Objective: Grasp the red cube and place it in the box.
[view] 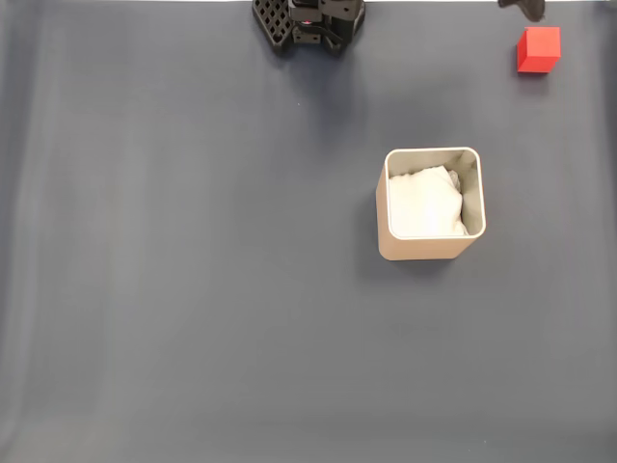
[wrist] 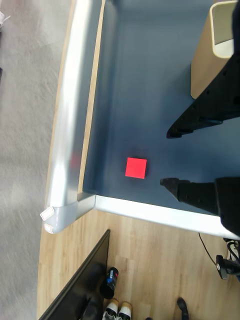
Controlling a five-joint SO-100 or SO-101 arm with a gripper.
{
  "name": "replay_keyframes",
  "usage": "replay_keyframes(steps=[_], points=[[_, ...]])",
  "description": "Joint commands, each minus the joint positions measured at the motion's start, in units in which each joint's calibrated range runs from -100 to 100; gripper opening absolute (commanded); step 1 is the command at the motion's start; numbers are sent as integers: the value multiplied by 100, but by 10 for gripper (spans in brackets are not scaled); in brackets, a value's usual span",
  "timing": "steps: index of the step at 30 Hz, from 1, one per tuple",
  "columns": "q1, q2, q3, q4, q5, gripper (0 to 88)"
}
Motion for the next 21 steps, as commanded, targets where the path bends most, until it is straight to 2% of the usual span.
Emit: replay_keyframes(steps=[1, 7, 12, 21], points=[[118, 116, -88, -410, -15, 261], [161, 445, -161, -730, -200, 312], [168, 618, -134, -927, -244, 323], [68, 929, 103, -1288, -694, 328]])
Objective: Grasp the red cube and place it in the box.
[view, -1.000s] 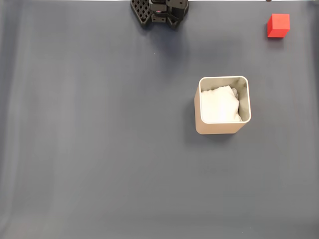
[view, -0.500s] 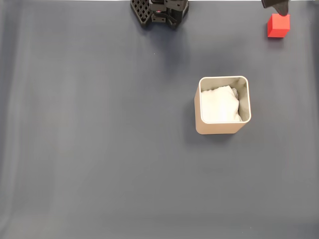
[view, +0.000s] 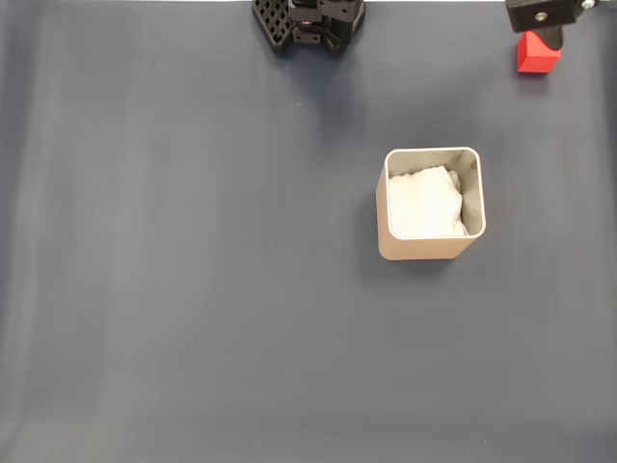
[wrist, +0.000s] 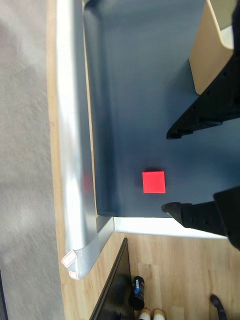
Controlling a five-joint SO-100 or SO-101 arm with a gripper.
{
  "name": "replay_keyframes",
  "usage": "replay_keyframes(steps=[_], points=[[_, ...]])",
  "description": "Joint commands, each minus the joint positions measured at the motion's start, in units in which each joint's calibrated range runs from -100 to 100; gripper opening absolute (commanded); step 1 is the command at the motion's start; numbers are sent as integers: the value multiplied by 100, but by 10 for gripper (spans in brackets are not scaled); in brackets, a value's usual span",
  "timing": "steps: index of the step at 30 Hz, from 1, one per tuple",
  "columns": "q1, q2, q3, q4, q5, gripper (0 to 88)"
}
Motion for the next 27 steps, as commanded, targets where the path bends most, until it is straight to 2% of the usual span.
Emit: replay_keyframes(steps=[1, 27], points=[[-52, 20, 58, -232, -127, 329], [-293, 279, 933, -987, -230, 336]])
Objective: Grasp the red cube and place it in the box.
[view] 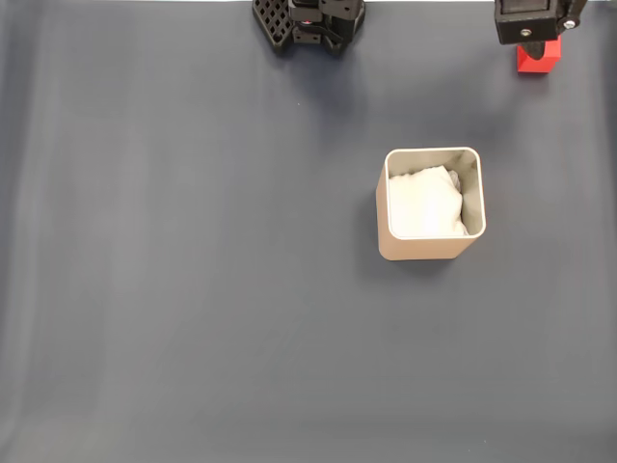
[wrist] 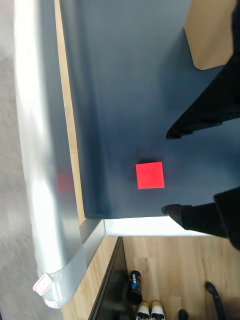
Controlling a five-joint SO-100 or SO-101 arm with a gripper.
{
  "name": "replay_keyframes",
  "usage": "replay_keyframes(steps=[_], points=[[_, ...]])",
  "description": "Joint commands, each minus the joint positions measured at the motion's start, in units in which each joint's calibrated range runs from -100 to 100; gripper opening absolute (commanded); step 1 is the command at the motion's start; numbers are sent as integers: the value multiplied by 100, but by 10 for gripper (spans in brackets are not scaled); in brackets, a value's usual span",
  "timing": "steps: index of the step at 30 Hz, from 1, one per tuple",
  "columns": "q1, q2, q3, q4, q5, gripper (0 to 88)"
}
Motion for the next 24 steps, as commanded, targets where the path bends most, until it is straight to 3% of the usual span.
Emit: replay_keyframes(steps=[1, 24], points=[[-24, 38, -32, -175, 34, 337], [-109, 531, 104, -684, 29, 340]])
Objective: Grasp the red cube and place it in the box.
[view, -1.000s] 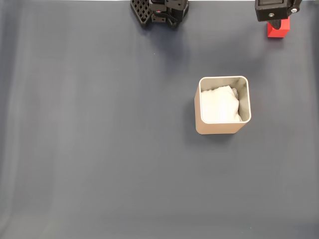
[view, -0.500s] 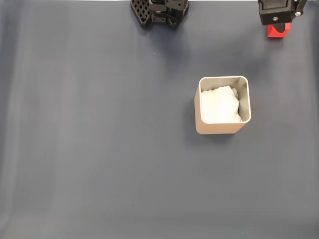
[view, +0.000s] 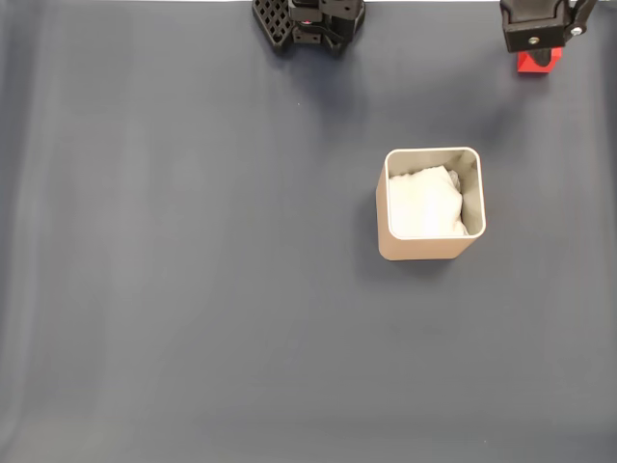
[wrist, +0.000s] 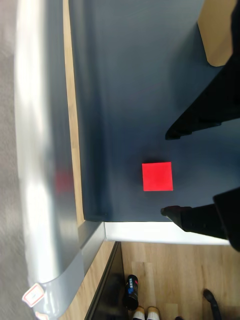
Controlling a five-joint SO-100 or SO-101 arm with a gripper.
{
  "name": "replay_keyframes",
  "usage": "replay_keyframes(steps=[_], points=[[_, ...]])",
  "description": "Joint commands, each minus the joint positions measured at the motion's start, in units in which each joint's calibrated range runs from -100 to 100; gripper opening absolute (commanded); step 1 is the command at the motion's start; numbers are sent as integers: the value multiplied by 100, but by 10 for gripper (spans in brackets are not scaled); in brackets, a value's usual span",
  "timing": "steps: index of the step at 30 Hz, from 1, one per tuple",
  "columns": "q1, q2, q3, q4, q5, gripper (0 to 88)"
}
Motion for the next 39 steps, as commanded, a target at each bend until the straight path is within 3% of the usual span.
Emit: replay_keyframes(steps=[1, 39], points=[[-33, 58, -41, -99, -44, 340], [-211, 1010, 186, -871, -171, 344]])
